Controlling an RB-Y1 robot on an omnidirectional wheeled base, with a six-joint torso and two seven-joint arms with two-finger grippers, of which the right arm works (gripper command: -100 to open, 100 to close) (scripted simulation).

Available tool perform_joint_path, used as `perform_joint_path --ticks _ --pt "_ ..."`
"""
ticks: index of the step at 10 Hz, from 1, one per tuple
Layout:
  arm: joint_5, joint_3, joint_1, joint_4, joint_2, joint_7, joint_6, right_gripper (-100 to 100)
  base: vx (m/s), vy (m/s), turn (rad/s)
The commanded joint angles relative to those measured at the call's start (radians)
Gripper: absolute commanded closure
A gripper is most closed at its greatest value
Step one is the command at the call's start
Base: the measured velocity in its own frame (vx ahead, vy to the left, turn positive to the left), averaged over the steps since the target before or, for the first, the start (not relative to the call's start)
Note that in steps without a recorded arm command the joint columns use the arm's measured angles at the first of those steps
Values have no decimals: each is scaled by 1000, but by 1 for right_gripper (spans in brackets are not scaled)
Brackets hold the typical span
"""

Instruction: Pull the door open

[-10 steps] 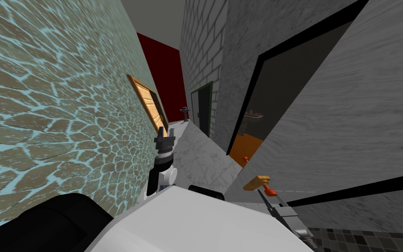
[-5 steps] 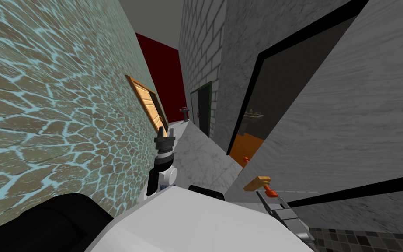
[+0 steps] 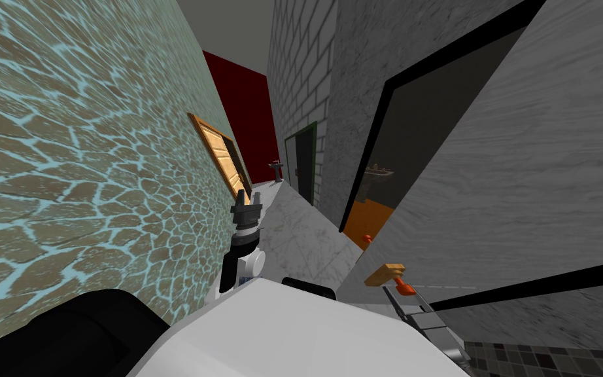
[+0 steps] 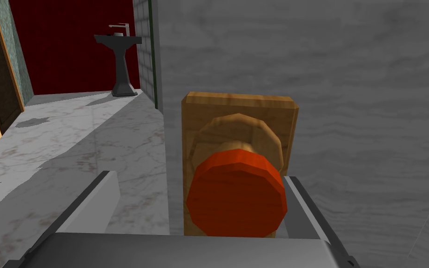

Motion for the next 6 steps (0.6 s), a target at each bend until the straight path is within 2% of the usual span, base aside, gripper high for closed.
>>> perform_joint_path --ticks 1,6 --pt "14 29 5 -12 10 0 5 100 10 0 -11" --pt "14 29 5 -12 10 0 5 100 -1 -2 3"
